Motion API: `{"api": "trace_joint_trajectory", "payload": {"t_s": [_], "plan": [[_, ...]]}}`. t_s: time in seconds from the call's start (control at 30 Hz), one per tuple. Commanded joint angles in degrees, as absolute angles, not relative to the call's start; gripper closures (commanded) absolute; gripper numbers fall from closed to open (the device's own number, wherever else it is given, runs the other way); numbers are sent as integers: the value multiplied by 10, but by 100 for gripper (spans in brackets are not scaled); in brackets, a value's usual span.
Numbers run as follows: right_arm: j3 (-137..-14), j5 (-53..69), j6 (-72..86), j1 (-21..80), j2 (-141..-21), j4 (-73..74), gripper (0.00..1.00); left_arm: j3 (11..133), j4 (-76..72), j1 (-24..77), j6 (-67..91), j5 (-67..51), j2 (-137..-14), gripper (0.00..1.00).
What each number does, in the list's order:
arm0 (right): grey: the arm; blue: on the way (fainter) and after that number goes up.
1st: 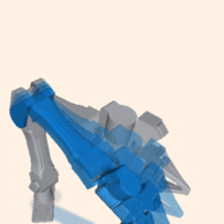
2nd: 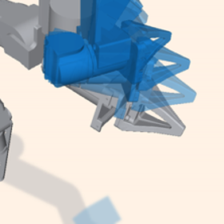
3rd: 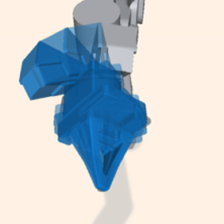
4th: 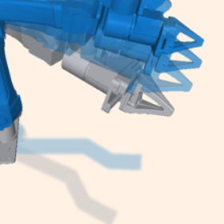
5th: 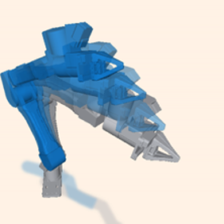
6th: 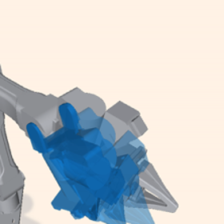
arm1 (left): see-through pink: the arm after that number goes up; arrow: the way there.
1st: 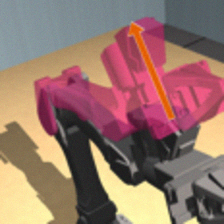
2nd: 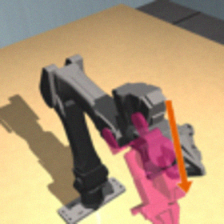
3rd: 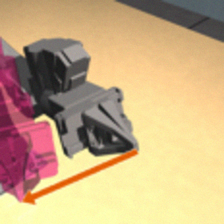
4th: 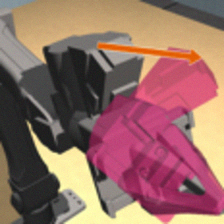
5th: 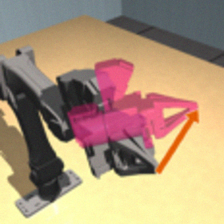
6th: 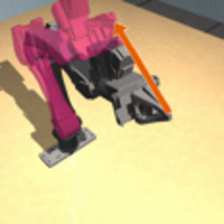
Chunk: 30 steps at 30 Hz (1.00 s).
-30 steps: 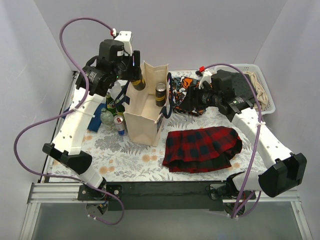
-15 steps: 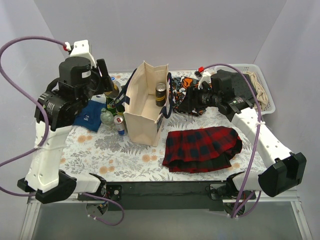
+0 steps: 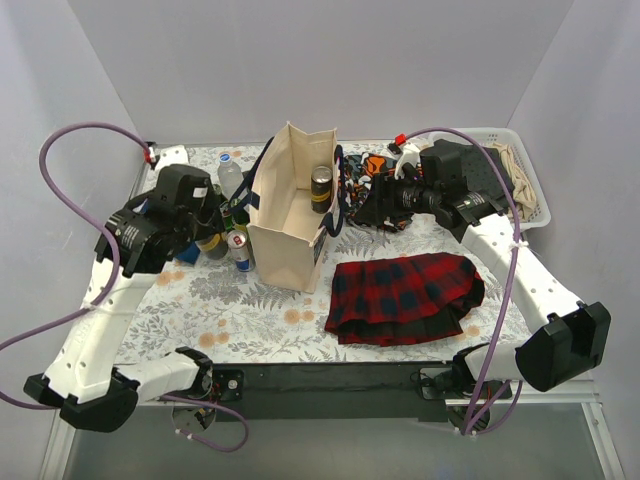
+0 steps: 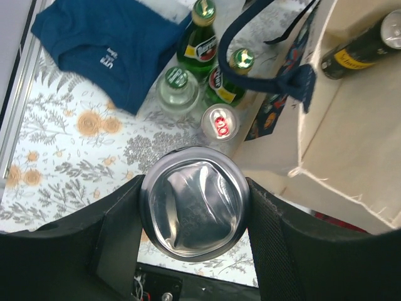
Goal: Take the beverage out of the canvas bag
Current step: Place the drink at the center of the board.
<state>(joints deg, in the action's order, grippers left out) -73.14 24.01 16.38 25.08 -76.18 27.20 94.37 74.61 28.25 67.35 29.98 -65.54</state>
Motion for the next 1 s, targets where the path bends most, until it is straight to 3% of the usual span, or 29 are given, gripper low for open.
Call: {"api": "trace_joint_trajectory", "payload": {"t_s": [0.0,0.63,0.97], "plan": [[-735,250,167,249,-763,257,27,886,692,283,714,360,-589,100],[-718,236,164,249,-754,257,27,649,474,280,683,352,-563,100],[-713,234,162,250,-751,257,27,575,405,213,654,295,-558,100]]}}
